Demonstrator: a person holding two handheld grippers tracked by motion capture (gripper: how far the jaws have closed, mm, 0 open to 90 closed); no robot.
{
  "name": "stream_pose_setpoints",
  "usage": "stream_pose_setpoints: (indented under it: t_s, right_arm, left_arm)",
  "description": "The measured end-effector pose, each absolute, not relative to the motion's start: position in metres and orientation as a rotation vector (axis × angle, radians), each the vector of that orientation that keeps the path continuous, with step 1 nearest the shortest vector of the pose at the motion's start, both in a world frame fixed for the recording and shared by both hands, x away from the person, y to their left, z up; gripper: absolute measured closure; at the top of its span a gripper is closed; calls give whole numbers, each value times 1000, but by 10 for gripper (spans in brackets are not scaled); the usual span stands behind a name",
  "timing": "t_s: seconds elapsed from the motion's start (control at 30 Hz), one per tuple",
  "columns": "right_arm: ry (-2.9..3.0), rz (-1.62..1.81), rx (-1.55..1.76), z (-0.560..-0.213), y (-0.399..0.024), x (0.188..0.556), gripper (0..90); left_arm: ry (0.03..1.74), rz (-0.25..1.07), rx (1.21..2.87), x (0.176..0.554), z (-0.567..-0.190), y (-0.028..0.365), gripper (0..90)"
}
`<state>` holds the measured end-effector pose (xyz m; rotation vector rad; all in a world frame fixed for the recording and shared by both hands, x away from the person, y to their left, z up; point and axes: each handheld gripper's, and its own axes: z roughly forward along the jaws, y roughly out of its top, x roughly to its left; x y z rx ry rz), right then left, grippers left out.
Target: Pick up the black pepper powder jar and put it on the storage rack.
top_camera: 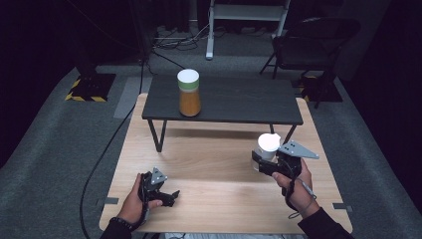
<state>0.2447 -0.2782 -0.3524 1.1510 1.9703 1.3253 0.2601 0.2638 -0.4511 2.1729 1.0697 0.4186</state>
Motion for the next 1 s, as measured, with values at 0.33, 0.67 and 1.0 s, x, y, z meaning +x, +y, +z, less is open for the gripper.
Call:
stream_pose_setpoints:
  t_s: [0.33,0.67,1.0]
  right_arm:
    - [1924,1340,1129,-320,-281,244,294]
    - [1895,1318,1107,-291,-272,253,295]
    - [1829,1316,1104,-268,-262,263,296]
  left_arm:
    - [1070,418,2173,260,-451,264,4]
    - [1069,418,2173,260,-451,264,4]
    - [1069,418,2173,260,-451,264,4]
